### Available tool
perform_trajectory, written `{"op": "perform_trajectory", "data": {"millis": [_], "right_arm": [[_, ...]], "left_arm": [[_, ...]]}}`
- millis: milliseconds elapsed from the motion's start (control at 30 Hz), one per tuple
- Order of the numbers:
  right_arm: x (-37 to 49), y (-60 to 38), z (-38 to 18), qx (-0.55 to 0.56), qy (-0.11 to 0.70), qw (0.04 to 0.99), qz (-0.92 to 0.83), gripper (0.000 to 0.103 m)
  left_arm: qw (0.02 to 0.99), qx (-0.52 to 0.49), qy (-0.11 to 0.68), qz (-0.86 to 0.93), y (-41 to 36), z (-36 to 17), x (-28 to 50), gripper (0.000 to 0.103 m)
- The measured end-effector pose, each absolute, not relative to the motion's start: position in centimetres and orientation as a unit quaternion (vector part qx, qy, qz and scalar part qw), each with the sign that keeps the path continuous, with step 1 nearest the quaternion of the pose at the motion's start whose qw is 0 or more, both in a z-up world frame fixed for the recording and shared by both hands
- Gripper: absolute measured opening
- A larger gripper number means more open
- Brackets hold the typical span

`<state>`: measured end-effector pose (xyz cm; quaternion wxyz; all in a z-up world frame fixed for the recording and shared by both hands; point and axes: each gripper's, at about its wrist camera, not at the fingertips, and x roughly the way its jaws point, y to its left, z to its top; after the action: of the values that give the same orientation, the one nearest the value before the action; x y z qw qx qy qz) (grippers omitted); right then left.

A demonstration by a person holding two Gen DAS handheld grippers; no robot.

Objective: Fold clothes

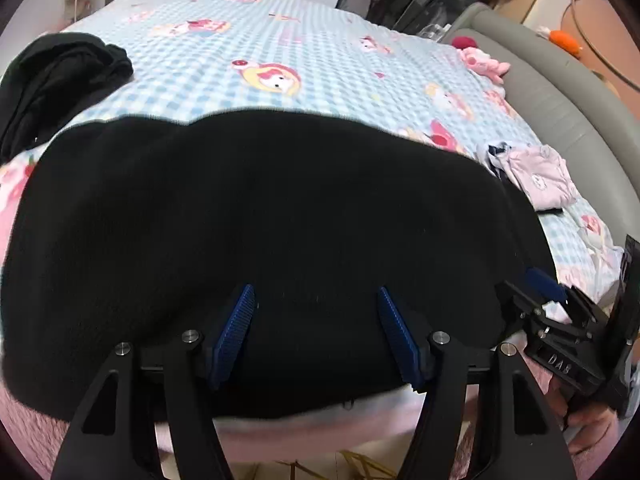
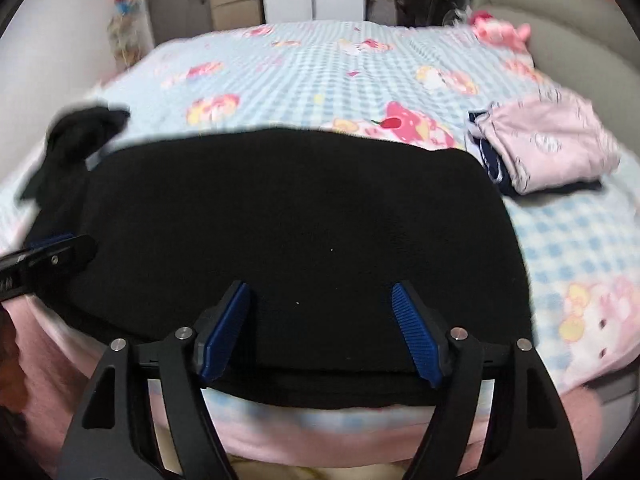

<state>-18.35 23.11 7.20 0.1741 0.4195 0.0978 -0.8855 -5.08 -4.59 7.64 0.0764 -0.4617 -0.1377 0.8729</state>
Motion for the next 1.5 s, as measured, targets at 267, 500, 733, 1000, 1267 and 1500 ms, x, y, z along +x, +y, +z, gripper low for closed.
{"op": "perform_trajectory", "data": {"millis": [267,500,733,1000,1267,1500], "right_arm": [[-17.3,29.3,9.7,0.414,-0.032,0.18,-0.892,0.072],[-18.3,32.7,10.0,0.425,-0.148,0.131,-0.883,0.073],[-18.0,35.9,5.4,0.504,-0.15,0.084,-0.846,0.085],[-17.6,34.8,4.2,0.521,-0.244,0.216,-0.789,0.091],[-18.9,35.6,3.1,0.505,-0.352,0.178,-0.768,0.09],[-19.4,32.1,2.7,0.485,-0.286,0.145,-0.814,0.086]], "left_arm": [[0.123,-0.376,-0.204,0.895,-7.3,10.4,-2.3,0.064],[0.121,-0.429,-0.17,0.879,-5.7,8.6,-6.8,0.065],[0.141,-0.425,-0.184,0.875,-7.8,6.1,-4.4,0.052],[0.145,-0.398,-0.205,0.882,-8.4,5.8,-4.5,0.055],[0.151,-0.39,-0.211,0.884,-8.6,5.2,-5.0,0.055],[0.153,-0.389,-0.218,0.882,-8.7,4.8,-5.2,0.055]]}}
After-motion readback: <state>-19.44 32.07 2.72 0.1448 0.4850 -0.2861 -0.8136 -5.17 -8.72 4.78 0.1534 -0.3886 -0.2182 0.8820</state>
